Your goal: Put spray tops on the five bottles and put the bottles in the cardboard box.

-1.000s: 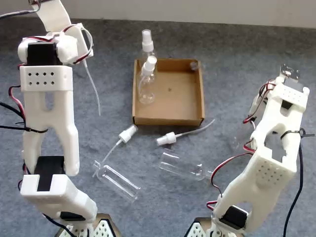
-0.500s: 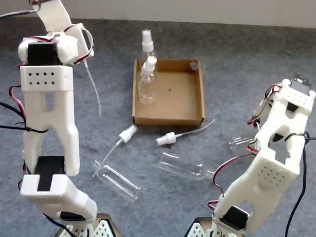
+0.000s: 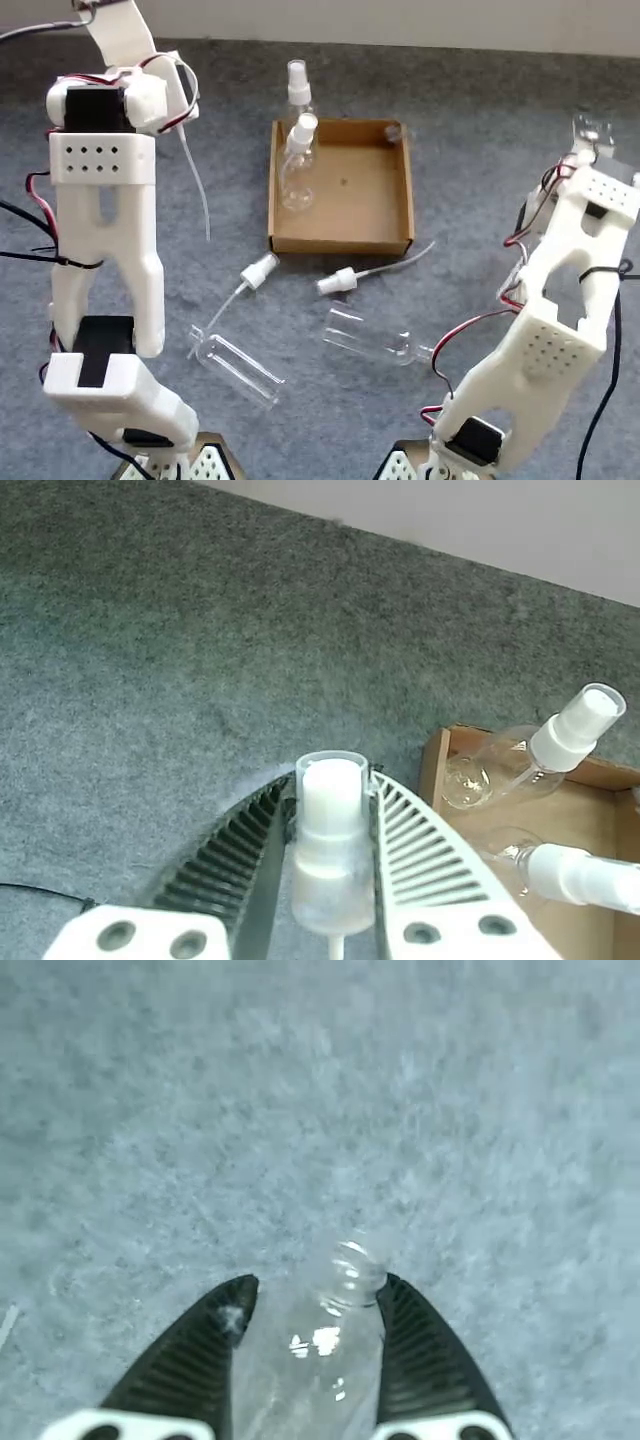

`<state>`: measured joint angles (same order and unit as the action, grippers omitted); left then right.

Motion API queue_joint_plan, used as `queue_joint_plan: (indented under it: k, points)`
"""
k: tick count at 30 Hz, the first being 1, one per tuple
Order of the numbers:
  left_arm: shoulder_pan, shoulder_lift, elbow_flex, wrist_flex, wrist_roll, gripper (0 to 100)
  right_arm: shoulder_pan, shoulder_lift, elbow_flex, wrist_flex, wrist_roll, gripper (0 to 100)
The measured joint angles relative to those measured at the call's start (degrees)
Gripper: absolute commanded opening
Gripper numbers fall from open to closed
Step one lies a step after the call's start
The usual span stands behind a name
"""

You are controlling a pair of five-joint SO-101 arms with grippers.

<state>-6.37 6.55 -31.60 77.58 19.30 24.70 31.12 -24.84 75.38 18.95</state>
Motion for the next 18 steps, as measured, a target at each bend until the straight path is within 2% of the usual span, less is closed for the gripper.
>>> queue_joint_plan:
  k: [3, 7, 9, 13, 18]
  points:
    - [0.0, 0.0, 0.0, 0.62, 0.0, 0, -3.08, 0.0, -3.87, 0.35, 11.52, 0.5]
    - [0.0, 0.0, 0.0, 0.79, 0.0, 0, -7.74, 0.0, -4.4, 6.77, 31.21, 0.5]
    - [0.0, 0.0, 0.0, 0.79, 0.0, 0, -8.53, 0.0, -3.25, 9.76, 38.68, 0.5]
    - [0.0, 0.0, 0.0, 0.79, 0.0, 0, -8.44, 0.0, 0.97, 10.99, 42.11, 0.7]
    - [0.0, 0.0, 0.0, 0.79, 0.0, 0, -8.62, 0.0, 4.92, 11.25, 41.76, 1.3]
